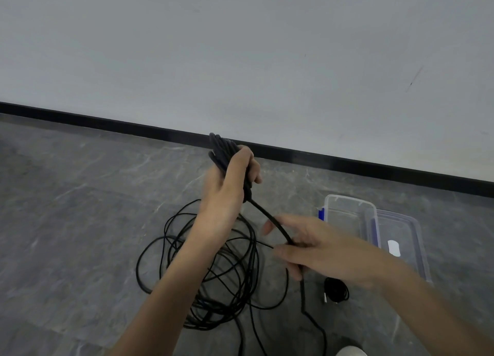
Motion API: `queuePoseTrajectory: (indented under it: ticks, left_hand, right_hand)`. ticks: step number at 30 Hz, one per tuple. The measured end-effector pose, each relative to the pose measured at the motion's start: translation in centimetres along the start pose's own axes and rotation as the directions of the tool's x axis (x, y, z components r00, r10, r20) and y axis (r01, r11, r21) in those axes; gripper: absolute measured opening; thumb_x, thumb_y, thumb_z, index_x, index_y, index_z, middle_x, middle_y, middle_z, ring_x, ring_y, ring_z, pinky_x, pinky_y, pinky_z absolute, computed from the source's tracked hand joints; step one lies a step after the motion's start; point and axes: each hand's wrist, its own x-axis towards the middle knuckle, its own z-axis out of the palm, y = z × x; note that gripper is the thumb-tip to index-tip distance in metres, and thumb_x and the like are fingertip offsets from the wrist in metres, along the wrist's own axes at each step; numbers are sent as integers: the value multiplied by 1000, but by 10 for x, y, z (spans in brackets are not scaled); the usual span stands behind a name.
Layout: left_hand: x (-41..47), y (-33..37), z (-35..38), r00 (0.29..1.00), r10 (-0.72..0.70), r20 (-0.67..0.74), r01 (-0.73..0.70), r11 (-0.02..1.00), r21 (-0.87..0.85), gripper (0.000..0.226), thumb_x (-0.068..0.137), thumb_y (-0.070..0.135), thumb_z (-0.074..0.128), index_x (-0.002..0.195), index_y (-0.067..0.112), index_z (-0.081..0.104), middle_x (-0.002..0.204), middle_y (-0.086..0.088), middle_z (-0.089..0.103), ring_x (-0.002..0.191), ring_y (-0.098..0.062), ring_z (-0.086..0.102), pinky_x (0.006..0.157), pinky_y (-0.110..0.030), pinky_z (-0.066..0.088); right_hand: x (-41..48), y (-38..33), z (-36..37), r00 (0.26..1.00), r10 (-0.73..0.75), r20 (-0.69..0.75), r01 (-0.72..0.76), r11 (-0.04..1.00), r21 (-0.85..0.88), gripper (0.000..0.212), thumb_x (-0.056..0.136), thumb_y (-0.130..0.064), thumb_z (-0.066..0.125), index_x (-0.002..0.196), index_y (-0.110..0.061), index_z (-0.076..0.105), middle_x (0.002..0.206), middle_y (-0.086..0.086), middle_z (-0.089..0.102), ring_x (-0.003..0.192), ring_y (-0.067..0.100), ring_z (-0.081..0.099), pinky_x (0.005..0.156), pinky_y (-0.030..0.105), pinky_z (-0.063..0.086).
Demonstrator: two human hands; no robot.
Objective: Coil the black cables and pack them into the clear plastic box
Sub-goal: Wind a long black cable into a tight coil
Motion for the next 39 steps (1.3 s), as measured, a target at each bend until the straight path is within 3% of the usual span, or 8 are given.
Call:
queuePoseTrajectory:
  ticks: [5,14,18,21,24,27,35,39]
  left_hand:
    - [1,-5,3,1000,3,-2,-3,995,101,30,101,18,44,72,9,46,65,2,49,68,-9,51,67,-11,42]
    - [-4,-5,6,990,84,112,-112,954,278,29,99,23,51,76,5,51,70,-25,49,67,-39,48,61,-44,43]
    - [-4,-7,6,985,105,137,-149,918,368,30,97,26,54,72,12,51,57,-11,43,50,-18,42,47,-22,37]
    - [-4,-9,7,986,117,120,-157,897,413,27,96,28,55,73,16,53,56,-11,46,51,-19,46,48,-17,39]
    - [-3,-11,6,992,108,71,-127,911,393,29,95,35,54,71,21,51,55,0,45,48,-11,45,48,-17,38]
    - [-1,-11,4,998,69,-3,-65,955,289,42,96,37,51,75,2,50,62,-16,46,56,-30,44,54,-37,43]
    - [4,-9,-3,985,-91,-145,104,991,85,33,101,35,43,74,18,51,60,9,49,68,-11,53,69,-15,45]
    - [4,-9,-4,996,-30,-89,46,983,179,37,101,31,45,70,10,50,59,1,48,59,-13,49,57,-14,42]
  right_hand:
    - [0,-6,4,994,-84,-72,82,996,-40,23,99,-25,47,112,-11,60,55,-14,47,55,1,45,57,18,40]
    - [-3,-2,5,998,-55,-1,55,998,-21,21,100,-13,47,117,-21,54,69,-2,61,65,10,59,70,25,53]
    - [-1,-6,8,994,-112,-10,111,989,-95,29,100,-16,45,125,-28,54,65,-2,51,60,11,46,56,20,43]
    - [1,-10,10,990,-132,-43,126,983,-132,28,101,-14,43,123,-4,56,63,-2,49,57,6,46,53,12,36]
    - [2,-10,10,986,-157,-60,147,979,-139,28,101,-13,42,119,3,56,58,-9,46,54,3,44,53,12,36]
    - [1,-9,8,986,-156,-59,148,982,-116,27,101,-16,43,117,-2,60,55,-13,44,52,1,43,52,12,35]
    - [-5,-11,12,990,-138,-13,136,986,-99,26,100,-23,45,109,-5,62,56,-11,47,50,-1,43,52,12,36]
    - [-10,-14,2,985,-152,-79,148,987,-56,21,99,-21,47,108,-14,65,51,-20,51,49,-4,48,50,8,36]
